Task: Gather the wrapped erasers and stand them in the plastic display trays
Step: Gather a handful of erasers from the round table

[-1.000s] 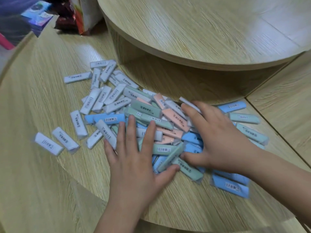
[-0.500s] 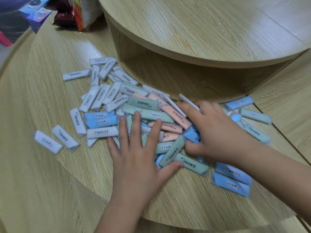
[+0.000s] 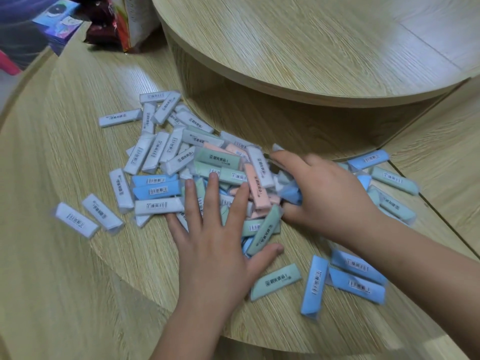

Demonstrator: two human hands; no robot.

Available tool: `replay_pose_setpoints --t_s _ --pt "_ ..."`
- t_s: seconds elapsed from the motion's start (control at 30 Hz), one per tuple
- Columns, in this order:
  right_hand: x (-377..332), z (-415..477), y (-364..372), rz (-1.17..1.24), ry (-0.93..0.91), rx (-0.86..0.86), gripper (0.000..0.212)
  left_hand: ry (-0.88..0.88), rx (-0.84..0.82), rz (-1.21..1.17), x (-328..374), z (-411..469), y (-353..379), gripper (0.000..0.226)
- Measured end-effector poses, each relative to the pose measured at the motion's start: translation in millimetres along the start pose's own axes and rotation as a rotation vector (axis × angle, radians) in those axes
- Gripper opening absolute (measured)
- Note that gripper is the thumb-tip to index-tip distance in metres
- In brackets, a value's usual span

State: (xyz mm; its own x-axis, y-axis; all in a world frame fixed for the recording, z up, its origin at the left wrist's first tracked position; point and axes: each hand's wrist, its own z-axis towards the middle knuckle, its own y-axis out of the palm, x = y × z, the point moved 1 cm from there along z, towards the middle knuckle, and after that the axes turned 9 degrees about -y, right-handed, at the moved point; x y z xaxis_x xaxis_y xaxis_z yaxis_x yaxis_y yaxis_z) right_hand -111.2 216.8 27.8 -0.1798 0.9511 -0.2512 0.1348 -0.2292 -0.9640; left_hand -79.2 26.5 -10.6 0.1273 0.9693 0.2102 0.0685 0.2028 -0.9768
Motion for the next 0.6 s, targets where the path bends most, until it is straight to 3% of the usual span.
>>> replay_pose_setpoints --t_s 0.3,0.6 --pt "0 6 -7 0.061 -0.086 -0.064 0.075 -0.026 0.033 -0.024 3 -1 -2 0.087" --pt "3 4 -20 0.174 -0.014 0.008 0.07 -0.177 -0.022 0.072 3 0 -14 0.124"
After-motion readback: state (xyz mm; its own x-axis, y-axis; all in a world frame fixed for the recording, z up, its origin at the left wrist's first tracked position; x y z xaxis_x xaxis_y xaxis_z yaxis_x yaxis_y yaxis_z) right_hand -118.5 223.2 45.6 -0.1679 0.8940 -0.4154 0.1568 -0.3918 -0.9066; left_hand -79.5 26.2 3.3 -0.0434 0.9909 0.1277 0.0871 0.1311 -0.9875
